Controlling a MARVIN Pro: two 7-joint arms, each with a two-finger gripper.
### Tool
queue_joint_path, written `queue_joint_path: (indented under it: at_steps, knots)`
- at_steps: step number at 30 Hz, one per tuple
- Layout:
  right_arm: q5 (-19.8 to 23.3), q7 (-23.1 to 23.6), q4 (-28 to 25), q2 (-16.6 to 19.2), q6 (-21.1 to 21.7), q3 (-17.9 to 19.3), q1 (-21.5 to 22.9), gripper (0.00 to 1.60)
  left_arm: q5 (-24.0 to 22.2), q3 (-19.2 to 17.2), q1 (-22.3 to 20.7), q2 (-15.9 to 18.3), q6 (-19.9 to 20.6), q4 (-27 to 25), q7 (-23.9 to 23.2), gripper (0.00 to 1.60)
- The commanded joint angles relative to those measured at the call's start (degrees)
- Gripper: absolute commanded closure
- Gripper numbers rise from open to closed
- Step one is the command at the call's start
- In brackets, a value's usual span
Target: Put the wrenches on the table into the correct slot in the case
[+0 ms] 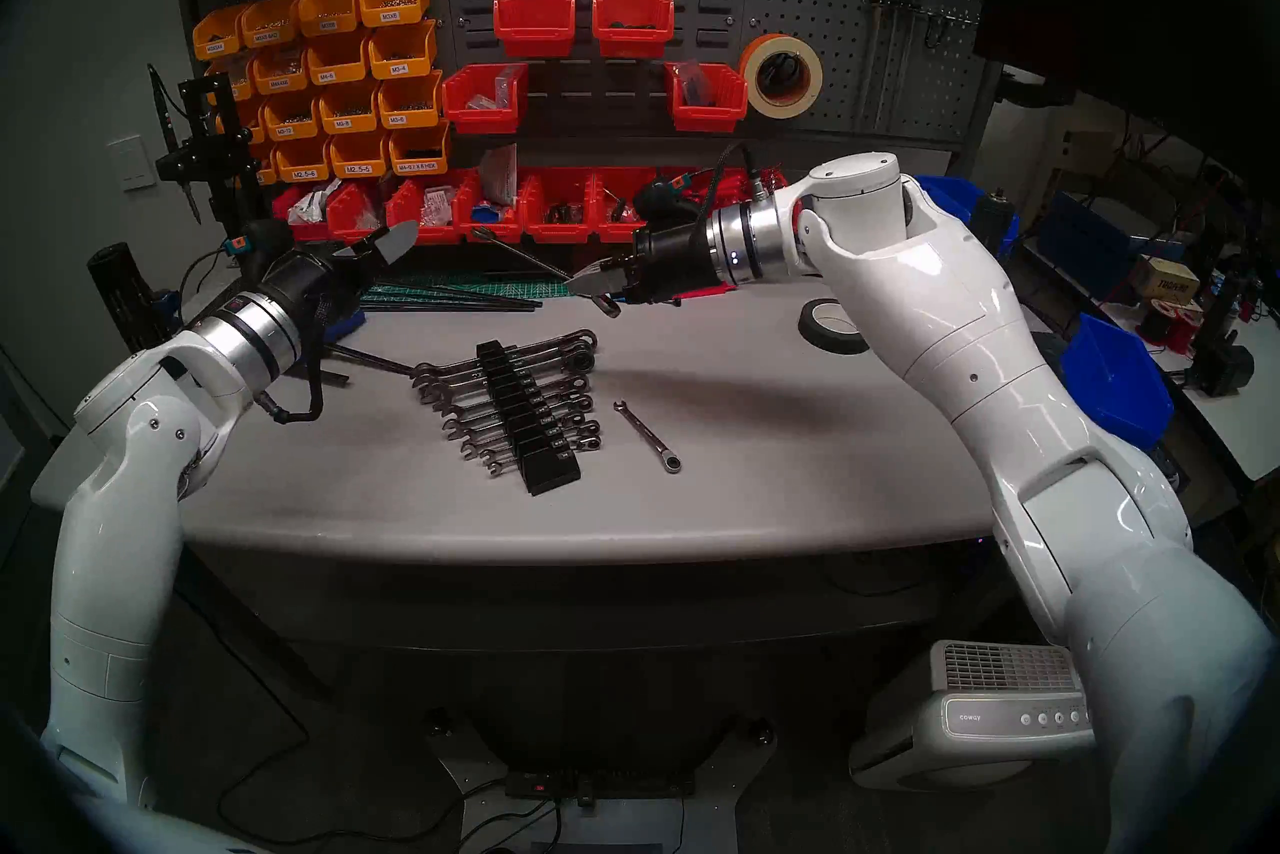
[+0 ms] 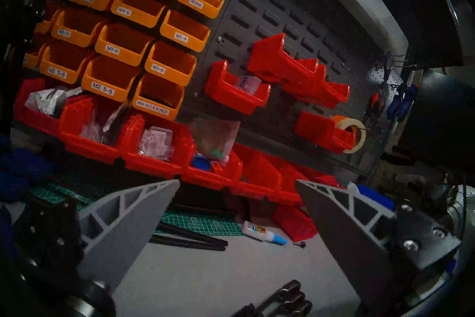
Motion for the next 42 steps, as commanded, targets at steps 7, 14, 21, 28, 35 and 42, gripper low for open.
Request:
queue_joint_path:
  at_steps: [7, 14, 21, 28, 35, 42]
  knots:
    - [-3.3, -0.4, 2.7, -4.2, -6.4, -0.9, 4.3, 1.6, -9.3, -3.4, -1.5, -1.7, 10.0, -7.4, 7.2, 0.0]
    - [-4.4, 0.0, 3.9, -5.7, -8.4, -1.2, 4.9, 1.6, -10.9, -1.9, -3.7, -3.4, 12.0, -7.8, 12.3, 0.0]
    - [-5.3, 0.1, 4.8, -7.3, -9.7, -1.6, 5.3, 1.6, -13.1, -0.2, -6.0, -5.3, 13.5, -7.6, 16.7, 0.0]
    - [-5.9, 0.5, 6.0, -8.1, -10.6, -2.1, 5.8, 1.6, -14.1, 0.7, -7.6, -6.4, 14.0, -7.3, 20.7, 0.0]
    - [-6.4, 0.5, 7.7, -9.3, -11.6, -2.9, 5.9, 1.6, -15.5, 1.3, -9.3, -7.0, 14.4, -6.6, 23.4, 0.0]
    - [-6.7, 0.5, 9.5, -11.1, -12.3, -3.5, 6.7, 1.6, -16.8, 1.9, -9.6, -7.4, 15.1, -6.9, 25.0, 0.0]
